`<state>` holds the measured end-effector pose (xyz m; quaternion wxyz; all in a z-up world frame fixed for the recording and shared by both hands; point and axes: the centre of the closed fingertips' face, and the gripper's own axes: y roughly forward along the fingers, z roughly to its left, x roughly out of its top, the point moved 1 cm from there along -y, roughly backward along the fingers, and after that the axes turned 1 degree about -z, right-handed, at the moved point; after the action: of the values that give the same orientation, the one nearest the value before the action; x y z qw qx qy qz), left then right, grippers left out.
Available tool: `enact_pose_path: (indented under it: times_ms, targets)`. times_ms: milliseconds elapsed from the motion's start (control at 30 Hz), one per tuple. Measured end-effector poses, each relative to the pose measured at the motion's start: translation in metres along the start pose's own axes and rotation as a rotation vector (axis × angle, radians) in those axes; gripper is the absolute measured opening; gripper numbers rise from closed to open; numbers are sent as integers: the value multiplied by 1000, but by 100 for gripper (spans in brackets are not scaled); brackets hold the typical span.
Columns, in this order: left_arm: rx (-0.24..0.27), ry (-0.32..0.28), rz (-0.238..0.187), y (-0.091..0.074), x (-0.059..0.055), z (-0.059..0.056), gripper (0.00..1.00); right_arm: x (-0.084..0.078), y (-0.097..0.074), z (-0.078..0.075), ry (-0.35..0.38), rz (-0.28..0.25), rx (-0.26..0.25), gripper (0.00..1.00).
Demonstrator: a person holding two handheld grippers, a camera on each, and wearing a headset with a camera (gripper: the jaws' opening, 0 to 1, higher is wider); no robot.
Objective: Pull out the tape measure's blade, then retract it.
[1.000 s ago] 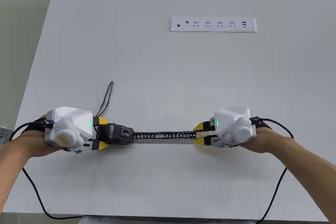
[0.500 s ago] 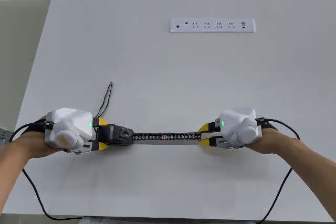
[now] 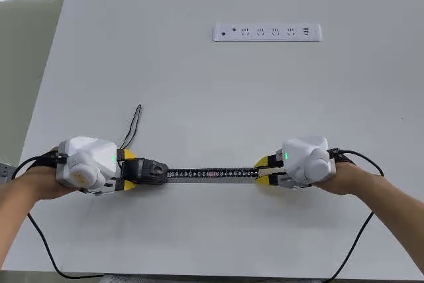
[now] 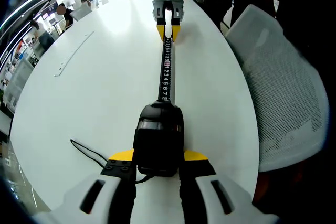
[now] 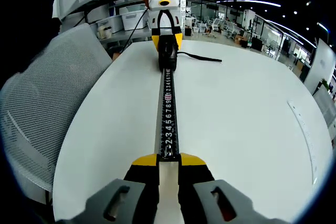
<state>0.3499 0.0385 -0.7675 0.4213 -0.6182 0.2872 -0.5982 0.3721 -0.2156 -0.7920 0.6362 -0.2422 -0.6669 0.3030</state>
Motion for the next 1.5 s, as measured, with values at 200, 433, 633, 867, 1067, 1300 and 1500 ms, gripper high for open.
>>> enact_pose_path:
  times_ms: [200,433,633,867,1067,1300,1500]
  targets:
    - [0,-2,1,-1,0,0,27,-2,-2,0,2,3,0,10]
    - [-1,-2,5,0,-3,0,27,-5,-4,0,6,6,0,10]
    - [-2,0,9,3,-10,3,27,-9,-7,0,15,6,0,10]
    - [-2,-1,11,3,-8,3,27,-13,-11,-1,19,7,-3,10]
    - [-3,-1,16,2,-5,2,27,-17,-14,-1,20,10,-3,10]
    - [-7,-1,17,2,-2,1,27,-22,-18,2,28,15,-3,10]
    - [-9,-1,19,1,-1,0,27,-26,-22,4,33,22,-2,10]
